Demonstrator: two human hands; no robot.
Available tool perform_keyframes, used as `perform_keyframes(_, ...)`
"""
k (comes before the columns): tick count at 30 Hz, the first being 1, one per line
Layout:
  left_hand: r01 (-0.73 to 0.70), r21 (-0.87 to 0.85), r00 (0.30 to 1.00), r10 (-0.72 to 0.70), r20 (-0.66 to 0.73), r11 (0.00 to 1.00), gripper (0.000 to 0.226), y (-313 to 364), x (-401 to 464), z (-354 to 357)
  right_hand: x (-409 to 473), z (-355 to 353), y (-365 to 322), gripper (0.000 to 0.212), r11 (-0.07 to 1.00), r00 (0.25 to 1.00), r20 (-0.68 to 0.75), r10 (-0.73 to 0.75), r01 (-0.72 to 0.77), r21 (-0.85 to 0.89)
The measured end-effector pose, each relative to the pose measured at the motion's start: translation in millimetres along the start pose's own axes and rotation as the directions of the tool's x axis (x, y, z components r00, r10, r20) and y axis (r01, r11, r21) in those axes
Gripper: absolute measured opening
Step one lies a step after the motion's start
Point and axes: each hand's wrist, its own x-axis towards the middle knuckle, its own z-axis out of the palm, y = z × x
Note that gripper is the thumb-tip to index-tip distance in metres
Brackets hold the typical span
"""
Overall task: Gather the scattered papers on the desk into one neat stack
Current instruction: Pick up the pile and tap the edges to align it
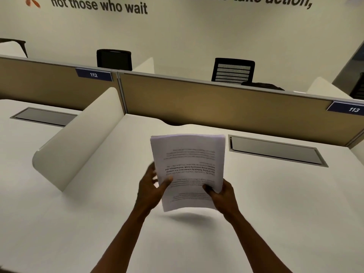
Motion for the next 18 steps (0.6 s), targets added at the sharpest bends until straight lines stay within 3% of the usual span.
perform_keyframes(2, -0.165, 0.166, 0.968, 0.192, -0.160, 0.972, 0.103, 27.1, 9.3, -11.0, 8.1, -11.5, -16.4, 0.032, 0.988, 0.995, 0.036, -0.090, 0.094, -0.126)
perform_keyframes(3, -0.251, 0.272, 0.933, 0.307, -0.186, 0.929, 0.110, 42.2, 15.3, -17.1, 12.0, -17.1, -24.3, 0.033, 0.971, 0.989, 0.060, -0.136, 0.145, -0.190)
perform_keyframes(5, -0.374, 0.438, 0.887, 0.453, -0.089, 0.817, 0.111, 73.8, 29.1, -28.4, 20.1, -27.4, -37.9, 0.033, 0.928, 0.970, 0.124, -0.210, 0.238, -0.286)
perform_keyframes(7, -0.408, 0.493, 0.904, 0.417, 0.098, 0.768, 0.110, 101.9, 41.2, -34.1, 28.2, -34.2, -52.0, 0.030, 0.878, 0.946, 0.202, -0.254, 0.314, -0.362)
perform_keyframes(9, -0.395, 0.463, 0.916, 0.306, 0.258, 0.794, 0.101, 119.2, 53.0, -37.9, 35.7, -37.7, -66.5, 0.022, 0.826, 0.919, 0.286, -0.272, 0.376, -0.420)
perform_keyframes(11, -0.364, 0.427, 0.915, 0.233, 0.329, 0.828, 0.068, 125.8, 60.4, -40.9, 40.7, -39.3, -79.1, 0.020, 0.798, 0.900, 0.338, -0.275, 0.410, -0.441)
perform_keyframes(14, -0.303, 0.357, 0.930, 0.193, 0.313, 0.883, 0.022, 115.8, 62.4, -39.5, 45.3, -43.0, -89.8, 0.021, 0.776, 0.895, 0.374, -0.242, 0.410, -0.480)
perform_keyframes(18, -0.220, 0.264, 0.965, 0.171, 0.197, 0.939, 0.017, 85.5, 57.3, -41.3, 49.0, -62.8, -84.5, 0.021, 0.786, 0.921, 0.316, -0.229, 0.367, -0.498)
